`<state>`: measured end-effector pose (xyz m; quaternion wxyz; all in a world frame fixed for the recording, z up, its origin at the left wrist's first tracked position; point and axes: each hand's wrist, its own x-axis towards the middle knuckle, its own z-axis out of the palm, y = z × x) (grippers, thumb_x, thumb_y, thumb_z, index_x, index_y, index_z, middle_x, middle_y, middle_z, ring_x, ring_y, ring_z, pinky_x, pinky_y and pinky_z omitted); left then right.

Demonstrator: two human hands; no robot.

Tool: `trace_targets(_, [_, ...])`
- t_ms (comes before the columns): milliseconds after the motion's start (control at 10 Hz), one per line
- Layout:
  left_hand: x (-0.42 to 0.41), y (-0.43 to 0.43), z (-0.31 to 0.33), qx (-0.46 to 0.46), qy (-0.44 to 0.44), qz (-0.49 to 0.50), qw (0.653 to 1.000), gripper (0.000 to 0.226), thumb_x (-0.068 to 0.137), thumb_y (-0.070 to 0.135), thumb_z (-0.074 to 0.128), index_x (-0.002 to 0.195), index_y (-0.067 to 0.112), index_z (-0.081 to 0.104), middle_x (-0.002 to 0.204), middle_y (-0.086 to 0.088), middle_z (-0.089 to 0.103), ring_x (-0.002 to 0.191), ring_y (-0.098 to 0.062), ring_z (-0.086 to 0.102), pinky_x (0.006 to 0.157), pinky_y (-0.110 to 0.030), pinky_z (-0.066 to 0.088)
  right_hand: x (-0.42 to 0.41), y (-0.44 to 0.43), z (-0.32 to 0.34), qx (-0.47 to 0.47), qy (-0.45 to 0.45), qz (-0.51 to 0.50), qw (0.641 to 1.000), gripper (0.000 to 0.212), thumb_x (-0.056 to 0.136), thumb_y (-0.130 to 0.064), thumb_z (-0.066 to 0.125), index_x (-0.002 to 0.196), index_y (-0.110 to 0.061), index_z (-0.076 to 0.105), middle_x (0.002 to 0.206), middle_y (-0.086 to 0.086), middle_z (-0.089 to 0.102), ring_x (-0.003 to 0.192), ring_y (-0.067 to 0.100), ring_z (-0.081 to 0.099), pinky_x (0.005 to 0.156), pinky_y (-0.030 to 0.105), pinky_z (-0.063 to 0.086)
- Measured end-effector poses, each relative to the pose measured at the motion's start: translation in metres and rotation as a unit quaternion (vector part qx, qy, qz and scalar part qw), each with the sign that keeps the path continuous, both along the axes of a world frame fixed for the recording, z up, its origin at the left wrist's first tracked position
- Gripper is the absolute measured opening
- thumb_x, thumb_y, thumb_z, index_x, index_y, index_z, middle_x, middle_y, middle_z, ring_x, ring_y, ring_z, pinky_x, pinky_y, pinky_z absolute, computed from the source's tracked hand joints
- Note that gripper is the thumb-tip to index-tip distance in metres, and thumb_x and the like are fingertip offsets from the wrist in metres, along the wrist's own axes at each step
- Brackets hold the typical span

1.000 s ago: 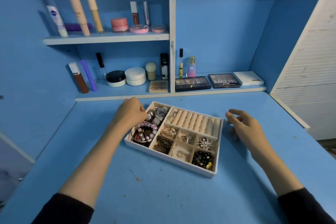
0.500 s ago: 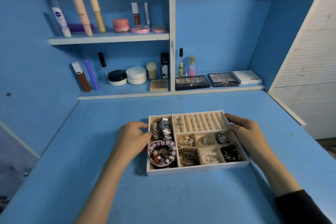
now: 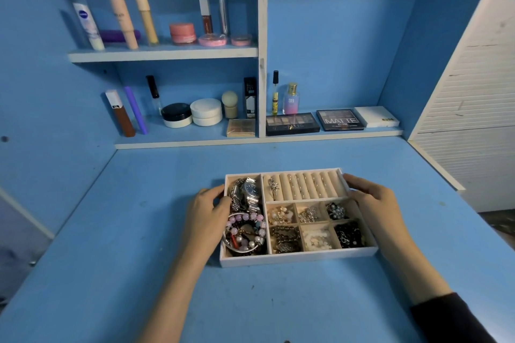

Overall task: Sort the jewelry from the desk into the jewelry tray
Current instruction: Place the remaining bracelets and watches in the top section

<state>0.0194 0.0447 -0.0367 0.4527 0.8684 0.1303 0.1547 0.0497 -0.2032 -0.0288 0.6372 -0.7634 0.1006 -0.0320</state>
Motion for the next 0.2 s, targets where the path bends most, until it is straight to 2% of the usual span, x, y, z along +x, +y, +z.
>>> trace_targets(100, [0.0023,0.0004,0.0008,-0.015,0.013,-0.004,1.000,0.029,0.089,0.007,0.048,0.111,0.012,0.066,0.088,0.002,0.056,0.072,-0.008,0.052,0.064,-0.018,0.041,0.0040,-0.0014,-0.0017,0.004,-0.002,0.000,1.000,0.040,0.086,0.007,0.043,0.112,-0.015,0.064,0.087,-0.008,0.066,0.072,-0.001,0.059,0.050,0.011,0.046])
trace_targets(200, [-0.0074,0.0039,0.0031,-0.031,0.020,-0.006,0.999,0.031,0.090,0.010,0.051,0.118,0.016,0.063,0.093,0.010,0.061,0.074,-0.001,0.054,0.067,-0.023,0.044,0.0021,-0.0051,-0.0050,-0.021,-0.020,-0.003,1.000,0.034,0.089,0.000,0.049,0.114,-0.018,0.063,0.104,0.003,0.066,0.084,0.009,0.060,0.073,0.023,0.048])
